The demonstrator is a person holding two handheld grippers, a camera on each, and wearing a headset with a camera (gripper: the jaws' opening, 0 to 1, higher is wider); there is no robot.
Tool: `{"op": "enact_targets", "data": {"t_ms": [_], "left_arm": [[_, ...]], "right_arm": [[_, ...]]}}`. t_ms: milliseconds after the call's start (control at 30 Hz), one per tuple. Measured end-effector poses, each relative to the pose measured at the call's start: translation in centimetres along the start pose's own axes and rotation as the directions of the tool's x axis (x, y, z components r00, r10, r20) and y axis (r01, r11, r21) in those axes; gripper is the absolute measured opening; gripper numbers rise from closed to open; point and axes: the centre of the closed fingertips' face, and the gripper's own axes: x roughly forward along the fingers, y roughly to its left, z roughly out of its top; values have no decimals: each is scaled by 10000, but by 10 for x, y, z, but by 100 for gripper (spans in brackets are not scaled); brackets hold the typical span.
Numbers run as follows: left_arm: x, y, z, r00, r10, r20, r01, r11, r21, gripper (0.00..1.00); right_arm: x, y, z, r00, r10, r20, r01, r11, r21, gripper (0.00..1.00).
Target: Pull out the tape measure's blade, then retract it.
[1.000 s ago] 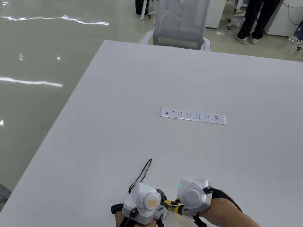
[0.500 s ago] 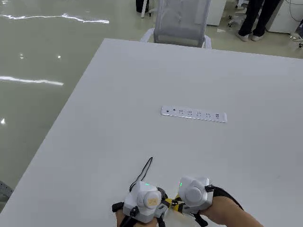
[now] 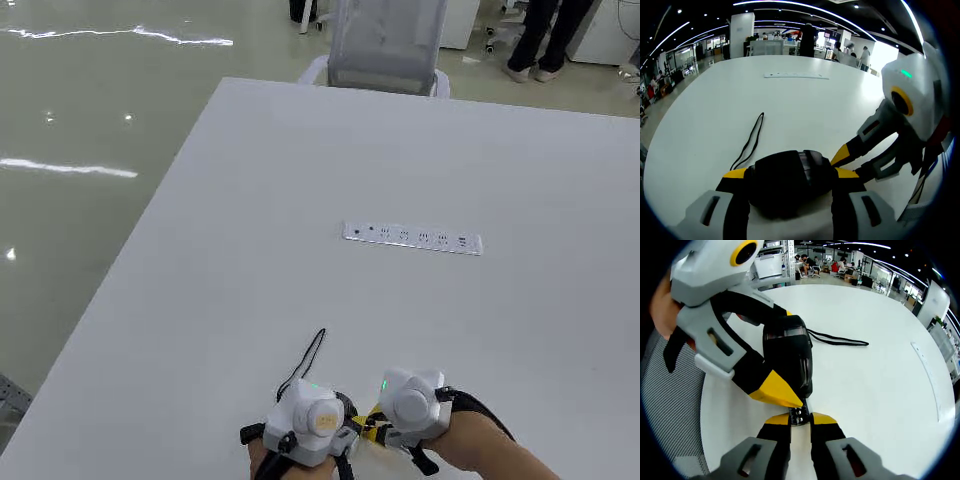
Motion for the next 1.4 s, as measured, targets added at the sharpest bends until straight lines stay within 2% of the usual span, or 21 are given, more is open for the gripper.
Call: {"op": "enact_targets", "data": {"t_ms": [267, 900, 1200, 1267, 1333, 1400], "left_arm": [[0, 0, 0, 10000, -84, 2, 84, 9999, -55, 64], [1, 0, 0, 9999, -92, 51, 93, 9999, -125, 64], [1, 1, 1, 9998, -113, 144, 116, 9998, -159, 65], [1, 1, -1, 9998, -176, 110, 177, 9998, -101, 66], [2, 0, -3, 9992, -403, -66, 405, 9990, 182, 66], [0, 2, -3, 9976, -663, -192, 668, 9974, 266, 66]], "right_arm": [[2, 0, 3, 9999, -13, 151, 13, 10000, -14, 13], [5, 1, 9, 9999, -82, 89, 80, 9997, 215, 13], [4, 1, 9, 9995, -178, 277, 181, 9998, -81, 14], [5, 1, 9, 9995, -187, 262, 191, 9997, -140, 14], [5, 1, 9, 9996, -161, 250, 174, 9986, -509, 14], [4, 2, 9, 9995, -145, 286, 161, 9982, -578, 14]]}}
